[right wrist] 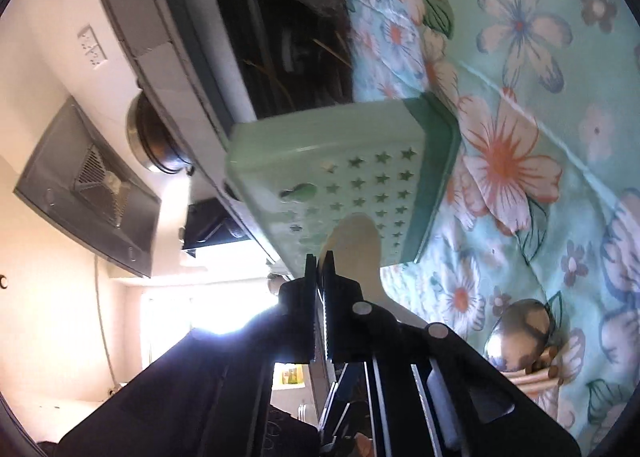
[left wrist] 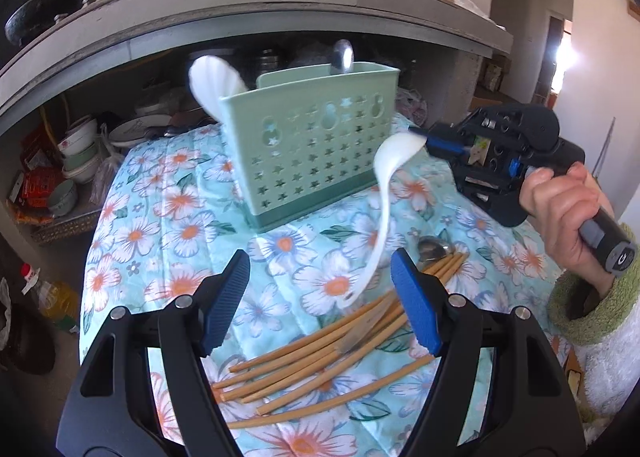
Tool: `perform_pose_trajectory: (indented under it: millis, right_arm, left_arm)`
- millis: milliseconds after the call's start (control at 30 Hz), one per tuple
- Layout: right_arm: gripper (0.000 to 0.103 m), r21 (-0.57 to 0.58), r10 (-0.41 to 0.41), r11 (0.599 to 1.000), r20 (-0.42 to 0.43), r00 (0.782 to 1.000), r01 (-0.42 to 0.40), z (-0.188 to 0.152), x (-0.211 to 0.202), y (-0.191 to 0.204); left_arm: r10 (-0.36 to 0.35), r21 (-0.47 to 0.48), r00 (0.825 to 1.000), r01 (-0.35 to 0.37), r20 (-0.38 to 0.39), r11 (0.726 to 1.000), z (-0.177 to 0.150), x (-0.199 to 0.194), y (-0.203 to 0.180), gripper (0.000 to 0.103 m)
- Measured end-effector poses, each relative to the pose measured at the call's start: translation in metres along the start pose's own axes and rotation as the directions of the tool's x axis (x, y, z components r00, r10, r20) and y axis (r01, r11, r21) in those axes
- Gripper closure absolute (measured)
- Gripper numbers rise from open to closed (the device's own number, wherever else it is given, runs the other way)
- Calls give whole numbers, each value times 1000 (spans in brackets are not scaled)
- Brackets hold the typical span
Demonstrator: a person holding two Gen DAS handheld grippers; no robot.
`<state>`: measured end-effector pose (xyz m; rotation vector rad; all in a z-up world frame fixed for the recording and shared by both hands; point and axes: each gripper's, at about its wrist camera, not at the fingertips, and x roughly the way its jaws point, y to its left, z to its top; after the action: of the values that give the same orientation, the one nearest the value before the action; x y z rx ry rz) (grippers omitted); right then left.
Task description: Organize utensils
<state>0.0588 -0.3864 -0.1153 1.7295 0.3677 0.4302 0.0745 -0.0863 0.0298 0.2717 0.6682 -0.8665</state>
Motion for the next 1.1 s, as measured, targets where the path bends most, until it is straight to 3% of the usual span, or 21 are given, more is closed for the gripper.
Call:
perform_pose_trajectory:
  millis: [133,267,400,600,767,833,1100]
  right_arm:
    - [100,-90,64,994,93,994,-56,-5,-49,29]
    - [100,-205,111,976,214,970,-67,-8,-106,60]
    - [100,-272,122,961,277,953,-44,-16,-144,74]
    - [100,-283,100,959,277,956,-19,-26,-158,67]
    - [100,-277,87,961,269,959,-10,-24,-151,56]
    - [100,-278,89,960,265,960,-12,-23,-152,55]
    - [100,-290,92,957,279,956,-8,-18,-157,56]
  left_arm:
    - [-52,58,999,51,6,997,4,4,-19,34]
    - [-75,148,997,78,-23,986,8,19,-45,39]
    - [-33,276,994,59,-100,959,6,46,-73,53]
    - [55,422,977,39,-208,906,-2,85,-97,72]
    - [43,423,969,66,-245,904,0,95,-97,82]
    - [38,419,964,79,-263,905,3,100,-97,92]
    - [13,311,963,74,-270,948,17,105,-75,98]
